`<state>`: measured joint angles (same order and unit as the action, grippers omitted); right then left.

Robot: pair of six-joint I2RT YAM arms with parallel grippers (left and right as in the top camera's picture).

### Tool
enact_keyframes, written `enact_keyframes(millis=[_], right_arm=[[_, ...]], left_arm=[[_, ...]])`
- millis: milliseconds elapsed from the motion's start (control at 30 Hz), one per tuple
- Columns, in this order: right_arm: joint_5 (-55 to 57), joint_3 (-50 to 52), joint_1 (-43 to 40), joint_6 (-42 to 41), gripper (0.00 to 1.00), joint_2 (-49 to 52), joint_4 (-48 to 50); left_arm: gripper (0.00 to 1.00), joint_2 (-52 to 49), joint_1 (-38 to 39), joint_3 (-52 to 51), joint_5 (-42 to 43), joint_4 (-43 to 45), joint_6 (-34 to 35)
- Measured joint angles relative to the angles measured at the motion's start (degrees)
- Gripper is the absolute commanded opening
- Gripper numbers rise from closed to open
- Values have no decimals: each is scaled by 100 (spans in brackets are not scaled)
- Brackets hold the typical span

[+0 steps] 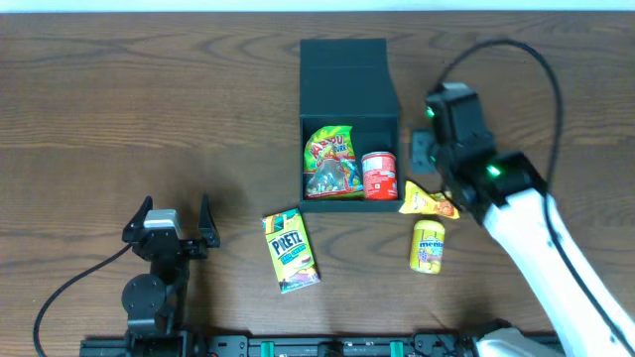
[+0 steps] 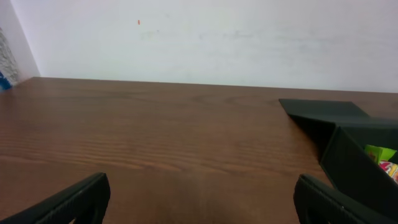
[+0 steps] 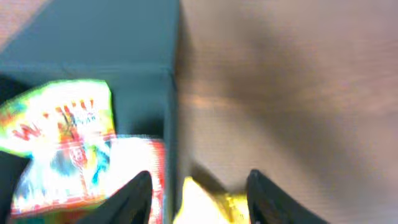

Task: Pack container
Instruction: 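Move the right gripper down over the yellow Mentos bottle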

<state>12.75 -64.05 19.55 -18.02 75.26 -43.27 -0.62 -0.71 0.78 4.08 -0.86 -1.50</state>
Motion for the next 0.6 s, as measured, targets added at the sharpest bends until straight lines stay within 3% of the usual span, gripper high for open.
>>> enact_keyframes(millis=[300,600], right_arm=[[48,11,0,-1163,77,-977,-2302],[-562,1158,0,-1727,80,-1705,-2450]], left_arm=[[95,0,0,0,0,0,0],[95,0,0,0,0,0,0]])
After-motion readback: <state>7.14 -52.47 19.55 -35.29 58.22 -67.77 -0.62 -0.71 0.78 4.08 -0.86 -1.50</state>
